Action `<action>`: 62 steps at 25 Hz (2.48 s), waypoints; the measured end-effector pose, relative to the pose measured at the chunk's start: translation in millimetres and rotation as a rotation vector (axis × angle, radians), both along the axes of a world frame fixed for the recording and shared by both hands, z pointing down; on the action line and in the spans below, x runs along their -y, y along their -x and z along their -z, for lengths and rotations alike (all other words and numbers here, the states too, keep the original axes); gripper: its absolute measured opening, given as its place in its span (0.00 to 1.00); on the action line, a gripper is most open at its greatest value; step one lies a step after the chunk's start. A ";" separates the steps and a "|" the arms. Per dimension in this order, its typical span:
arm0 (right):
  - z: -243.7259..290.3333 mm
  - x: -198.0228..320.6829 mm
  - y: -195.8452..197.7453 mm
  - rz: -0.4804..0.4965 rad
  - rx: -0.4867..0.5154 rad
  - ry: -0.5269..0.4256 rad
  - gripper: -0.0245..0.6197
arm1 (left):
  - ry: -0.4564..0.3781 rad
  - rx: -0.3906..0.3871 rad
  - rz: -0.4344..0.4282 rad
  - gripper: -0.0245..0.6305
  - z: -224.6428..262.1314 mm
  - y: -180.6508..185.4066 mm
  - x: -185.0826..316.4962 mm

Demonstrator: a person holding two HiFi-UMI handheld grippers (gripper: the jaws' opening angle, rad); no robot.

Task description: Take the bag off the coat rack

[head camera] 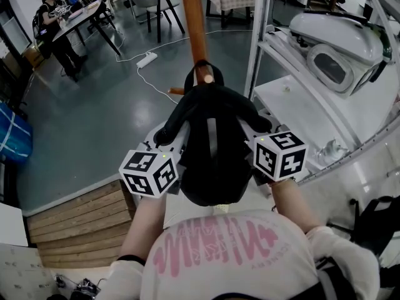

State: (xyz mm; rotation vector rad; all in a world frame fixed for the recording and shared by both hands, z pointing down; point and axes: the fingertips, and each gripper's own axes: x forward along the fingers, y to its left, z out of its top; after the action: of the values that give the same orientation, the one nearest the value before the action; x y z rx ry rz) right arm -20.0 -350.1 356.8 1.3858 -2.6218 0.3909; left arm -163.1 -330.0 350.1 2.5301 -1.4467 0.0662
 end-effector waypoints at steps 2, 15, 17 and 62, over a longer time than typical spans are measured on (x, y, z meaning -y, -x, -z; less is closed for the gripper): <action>1.2 -0.1 0.3 0.000 0.000 -0.004 0.15 | -0.004 0.000 0.000 0.16 1.2 0.4 -0.2; 10.4 -2.3 -1.0 -0.004 0.001 -0.018 0.15 | -0.022 -0.001 -0.009 0.16 11.0 -0.7 -2.4; 12.3 -1.9 -0.3 -0.005 0.003 -0.021 0.15 | -0.025 0.000 -0.010 0.16 12.9 -0.1 -2.3; 51.5 -38.8 -1.9 -0.020 -0.001 -0.111 0.15 | -0.114 0.007 -0.017 0.16 53.3 -5.4 -37.8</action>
State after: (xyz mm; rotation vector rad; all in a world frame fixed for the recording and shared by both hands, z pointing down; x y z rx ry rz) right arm -18.1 -311.3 305.4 1.4459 -2.6678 0.2511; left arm -157.7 -292.2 296.8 2.6356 -1.4714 -0.0049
